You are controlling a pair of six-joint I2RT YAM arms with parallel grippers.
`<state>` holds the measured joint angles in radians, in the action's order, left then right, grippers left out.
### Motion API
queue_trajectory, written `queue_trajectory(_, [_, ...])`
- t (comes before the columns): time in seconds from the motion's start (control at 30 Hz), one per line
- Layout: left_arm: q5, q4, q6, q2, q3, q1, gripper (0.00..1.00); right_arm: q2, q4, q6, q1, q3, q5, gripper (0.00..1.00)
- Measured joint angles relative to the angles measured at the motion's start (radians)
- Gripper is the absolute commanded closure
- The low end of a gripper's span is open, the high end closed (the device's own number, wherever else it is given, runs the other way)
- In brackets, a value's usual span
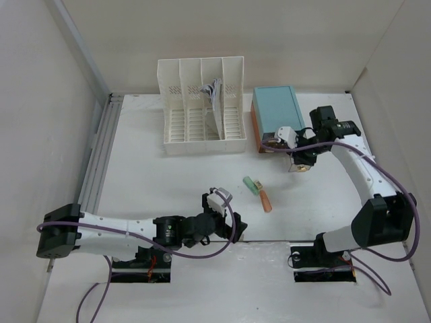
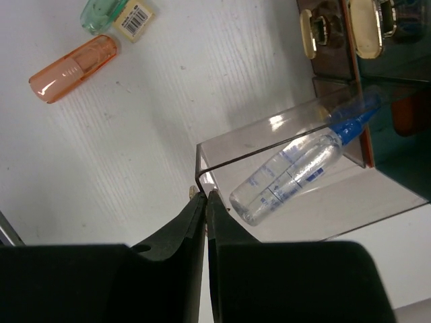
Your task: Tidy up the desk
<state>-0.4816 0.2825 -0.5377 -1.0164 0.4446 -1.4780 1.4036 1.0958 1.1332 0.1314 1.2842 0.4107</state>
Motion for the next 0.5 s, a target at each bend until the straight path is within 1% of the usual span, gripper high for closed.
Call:
queue_trajectory(0.13, [-0.006,-0.008,-0.011,-0.001,0.000,0.000,0.01,0.034,-0.003,-0.004,0.000,0.006,0.006,0.90])
queue_trajectory(0.5, [-0.009,-0.010,-0.012,-0.002,0.000,0.000,0.01,0.016,0.002,-0.011,-0.008,0.011,0.011,0.90])
